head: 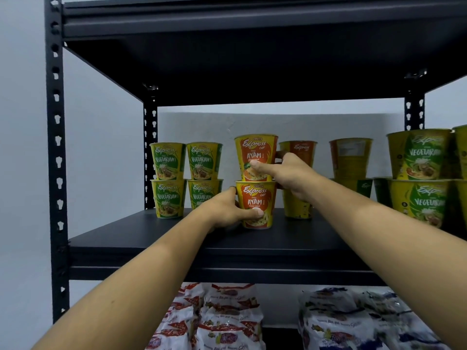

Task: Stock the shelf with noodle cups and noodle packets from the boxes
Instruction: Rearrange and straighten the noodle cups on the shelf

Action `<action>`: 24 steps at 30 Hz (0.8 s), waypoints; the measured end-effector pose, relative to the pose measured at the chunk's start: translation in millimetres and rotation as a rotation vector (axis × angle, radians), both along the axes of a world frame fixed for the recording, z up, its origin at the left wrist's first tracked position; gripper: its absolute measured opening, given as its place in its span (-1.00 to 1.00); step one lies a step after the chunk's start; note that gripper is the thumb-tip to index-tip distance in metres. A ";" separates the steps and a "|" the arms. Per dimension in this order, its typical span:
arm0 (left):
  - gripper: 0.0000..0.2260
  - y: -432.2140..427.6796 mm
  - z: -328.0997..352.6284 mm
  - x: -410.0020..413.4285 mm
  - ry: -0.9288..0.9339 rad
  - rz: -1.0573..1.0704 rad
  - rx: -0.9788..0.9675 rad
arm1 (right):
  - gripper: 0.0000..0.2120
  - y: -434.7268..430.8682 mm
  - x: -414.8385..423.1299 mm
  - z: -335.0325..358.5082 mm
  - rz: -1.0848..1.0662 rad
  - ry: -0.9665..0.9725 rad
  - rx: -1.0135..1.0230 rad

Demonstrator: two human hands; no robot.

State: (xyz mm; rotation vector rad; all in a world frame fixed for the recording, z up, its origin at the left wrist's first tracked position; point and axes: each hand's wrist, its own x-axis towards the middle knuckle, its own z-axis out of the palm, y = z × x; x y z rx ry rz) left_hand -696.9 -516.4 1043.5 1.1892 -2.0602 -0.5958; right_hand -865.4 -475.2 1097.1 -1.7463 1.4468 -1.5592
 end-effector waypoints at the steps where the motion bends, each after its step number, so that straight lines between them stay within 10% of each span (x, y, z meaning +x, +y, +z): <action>1: -0.33 0.4 0.0 0.2 -0.003 0.002 -0.004 | -0.22 0.2 0.0 -0.5 -0.003 0.003 -0.006; 14: -0.34 3.5 -1.6 7.1 -0.142 -0.010 -0.035 | 0.02 9.0 -0.4 -12.4 -0.084 0.208 0.112; 24: -0.16 11.9 -3.0 42.6 -0.560 -0.018 -0.031 | -0.32 -1.9 -5.0 -55.1 -0.053 0.220 0.251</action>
